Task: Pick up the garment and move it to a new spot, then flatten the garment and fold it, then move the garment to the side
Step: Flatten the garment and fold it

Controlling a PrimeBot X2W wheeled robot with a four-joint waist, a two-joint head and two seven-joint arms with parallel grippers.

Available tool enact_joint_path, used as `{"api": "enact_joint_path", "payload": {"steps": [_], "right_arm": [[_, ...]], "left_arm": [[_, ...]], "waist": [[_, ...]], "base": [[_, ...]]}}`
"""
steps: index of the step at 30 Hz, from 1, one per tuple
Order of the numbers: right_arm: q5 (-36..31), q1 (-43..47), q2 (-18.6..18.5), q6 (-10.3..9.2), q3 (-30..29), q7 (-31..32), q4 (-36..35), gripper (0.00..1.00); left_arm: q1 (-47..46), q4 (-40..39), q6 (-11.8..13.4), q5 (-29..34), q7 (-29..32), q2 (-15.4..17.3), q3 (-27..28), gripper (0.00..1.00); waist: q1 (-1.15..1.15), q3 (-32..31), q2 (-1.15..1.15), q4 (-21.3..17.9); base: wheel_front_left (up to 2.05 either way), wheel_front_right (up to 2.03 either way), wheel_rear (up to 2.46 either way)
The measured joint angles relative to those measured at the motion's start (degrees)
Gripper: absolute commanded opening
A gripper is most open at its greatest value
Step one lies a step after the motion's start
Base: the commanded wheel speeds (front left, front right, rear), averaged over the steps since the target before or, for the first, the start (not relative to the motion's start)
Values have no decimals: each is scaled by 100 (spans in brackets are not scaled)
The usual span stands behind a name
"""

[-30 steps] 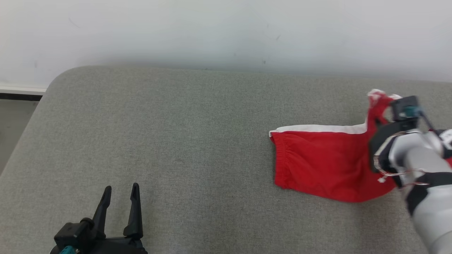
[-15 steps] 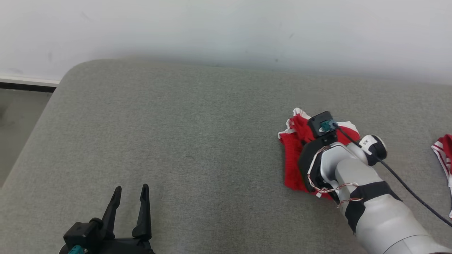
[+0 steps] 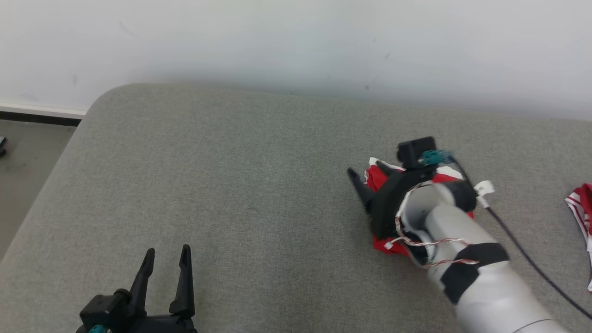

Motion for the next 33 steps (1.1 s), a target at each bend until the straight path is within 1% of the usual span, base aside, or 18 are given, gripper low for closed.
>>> {"api": "enact_joint_path", "payload": {"steps": [2, 5, 8, 9, 10, 12, 15, 20, 21, 24, 28, 31, 33], "right_arm": [[102, -8, -172, 0, -22, -185, -235, 100], [120, 55, -673, 0, -233, -422, -271, 100], [-235, 259, -1007, 0, -367, -608, -65, 100], [-332, 319, -1058, 0, -428, -680, 15, 39], [-456, 374, -1102, 0, -453, -744, 98, 0], [-690, 499, -1122, 0, -483, -844, 258, 0], [-1074, 597, -994, 0, -436, -1085, 385, 0], [-1313, 746, -374, 0, -151, -1284, 405, 0], [-1372, 809, -246, 0, 47, -1300, 414, 0], [-1359, 948, -92, 0, 426, -1296, 386, 0], [-1046, 1166, 27, 0, 1021, -1196, 156, 0], [-592, 1290, 23, 0, 1437, -1161, -263, 0], [-158, 1325, 40, 0, 1563, -1185, -634, 0]], "left_arm": [[6, -2, 0, 9, 0, 0, 19, 100], [18, -7, -2, 13, 0, -2, 27, 100], [18, -13, -7, 12, 0, 0, -2, 100], [18, -15, -8, 11, 0, -1, -22, 100], [15, -18, -8, 9, 0, -1, -43, 100], [1, -18, -7, 2, 0, -2, -85, 100], [-37, -22, -7, -8, 0, -2, -109, 100], [-85, -10, -7, -16, 0, -1, -104, 100], [-101, 14, -7, -15, 0, -1, -102, 100], [-103, 29, -4, -14, 0, -1, -89, 100], [-97, 51, -2, -4, 0, 0, -49, 100], [-75, 62, -4, 4, -1, -2, -10, 100], [-50, 74, 0, 13, 0, -1, 24, 100]], "waist": [[0, -22, 0, -32], [0, -51, 0, -84], [0, -52, 0, -119], [0, -37, 0, -122], [0, -18, 0, -122], [1, 25, 0, -118], [1, 97, 0, -112], [1, 185, 0, -105], [1, 175, 0, -101], [1, 127, 0, -105], [1, 59, 0, -137], [1, 6, 0, -188], [0, -34, 0, -240]], "base": [[0, 0, 0], [0, 0, 0], [0, 0, 0], [0, 0, 0], [0, 0, 0], [0, 0, 0], [0, 0, 0], [0, 0, 0], [0, 0, 0], [0, 0, 0], [0, 0, 0], [0, 0, 0], [0, 0, 0]]}}
